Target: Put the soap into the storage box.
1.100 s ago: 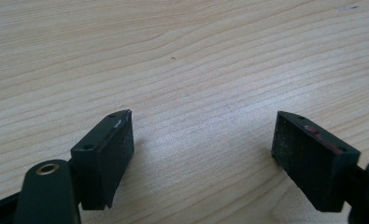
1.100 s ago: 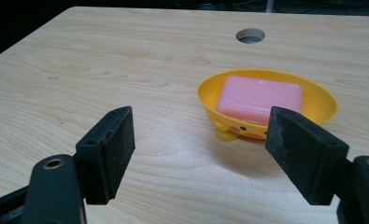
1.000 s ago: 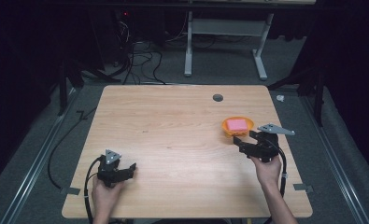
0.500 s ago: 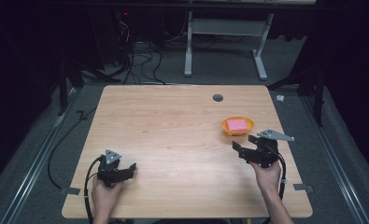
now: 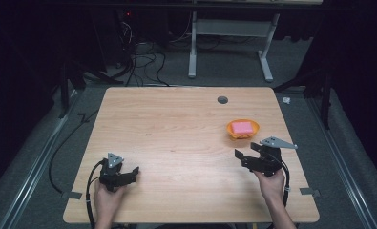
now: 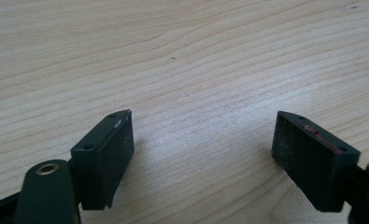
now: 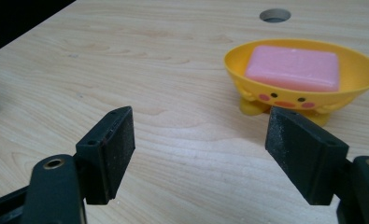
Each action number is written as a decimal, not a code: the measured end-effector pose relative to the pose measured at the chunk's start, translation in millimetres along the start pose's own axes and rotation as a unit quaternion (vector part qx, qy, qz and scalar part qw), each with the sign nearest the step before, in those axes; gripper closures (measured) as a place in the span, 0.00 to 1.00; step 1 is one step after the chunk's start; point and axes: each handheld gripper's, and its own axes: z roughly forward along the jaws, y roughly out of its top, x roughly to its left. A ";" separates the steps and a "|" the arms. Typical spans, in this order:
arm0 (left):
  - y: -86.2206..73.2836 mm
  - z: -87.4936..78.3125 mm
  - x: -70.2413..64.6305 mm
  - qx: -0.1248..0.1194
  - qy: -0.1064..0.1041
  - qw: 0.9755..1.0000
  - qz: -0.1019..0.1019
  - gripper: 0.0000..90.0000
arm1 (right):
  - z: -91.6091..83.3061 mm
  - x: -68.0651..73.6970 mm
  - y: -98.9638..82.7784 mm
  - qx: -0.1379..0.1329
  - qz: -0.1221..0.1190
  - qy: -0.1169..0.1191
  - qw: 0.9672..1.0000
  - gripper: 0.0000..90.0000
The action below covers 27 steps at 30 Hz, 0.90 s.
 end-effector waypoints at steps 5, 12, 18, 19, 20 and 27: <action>0.0 0.0 0.0 0.000 0.000 1.000 0.000 0.24 | 4.3 2.0 -5.3 0.006 -0.003 0.001 1.000 0.27; 0.0 0.0 0.0 0.000 0.000 1.000 0.000 0.24 | 7.9 4.9 -13.0 0.014 -0.006 0.001 1.000 0.27; 0.0 0.0 0.0 0.000 0.000 1.000 0.000 0.24 | 12.2 5.9 -21.9 0.024 -0.009 0.001 1.000 0.27; 0.0 0.0 0.0 0.000 0.000 1.000 0.000 0.24 | 12.7 5.8 -23.1 0.026 -0.009 0.000 1.000 0.27; 0.0 0.0 0.0 0.000 0.000 1.000 0.000 0.24 | 13.3 6.1 -24.3 0.026 -0.008 0.000 1.000 0.27; 0.0 0.0 0.0 0.000 0.000 1.000 0.000 0.24 | 18.9 7.7 -30.8 0.038 -0.012 -0.001 0.999 0.27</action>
